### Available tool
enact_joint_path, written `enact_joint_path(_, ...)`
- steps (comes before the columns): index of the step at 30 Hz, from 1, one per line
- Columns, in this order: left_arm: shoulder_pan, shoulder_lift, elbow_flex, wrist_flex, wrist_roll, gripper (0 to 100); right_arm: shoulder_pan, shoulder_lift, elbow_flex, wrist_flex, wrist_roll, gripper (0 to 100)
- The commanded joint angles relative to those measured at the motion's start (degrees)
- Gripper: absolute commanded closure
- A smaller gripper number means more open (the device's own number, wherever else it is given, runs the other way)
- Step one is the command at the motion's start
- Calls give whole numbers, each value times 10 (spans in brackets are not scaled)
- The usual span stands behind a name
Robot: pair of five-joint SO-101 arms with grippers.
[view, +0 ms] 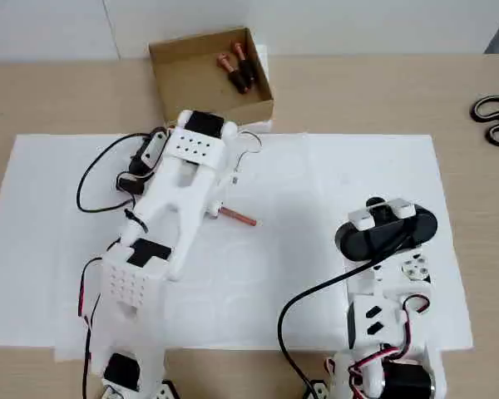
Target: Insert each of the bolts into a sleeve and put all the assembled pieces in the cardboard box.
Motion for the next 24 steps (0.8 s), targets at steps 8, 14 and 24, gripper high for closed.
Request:
enact_joint_path(8,-1,24,-2,7,4,713,2,-7,-4,0,4,994)
enact_joint_path(14,-1,26,-2,6,5,842,2,-7,-4,0,4,994)
enact_joint_path(24,-3,28,-1,-10,5,917,3,-7,-4,0,4,994)
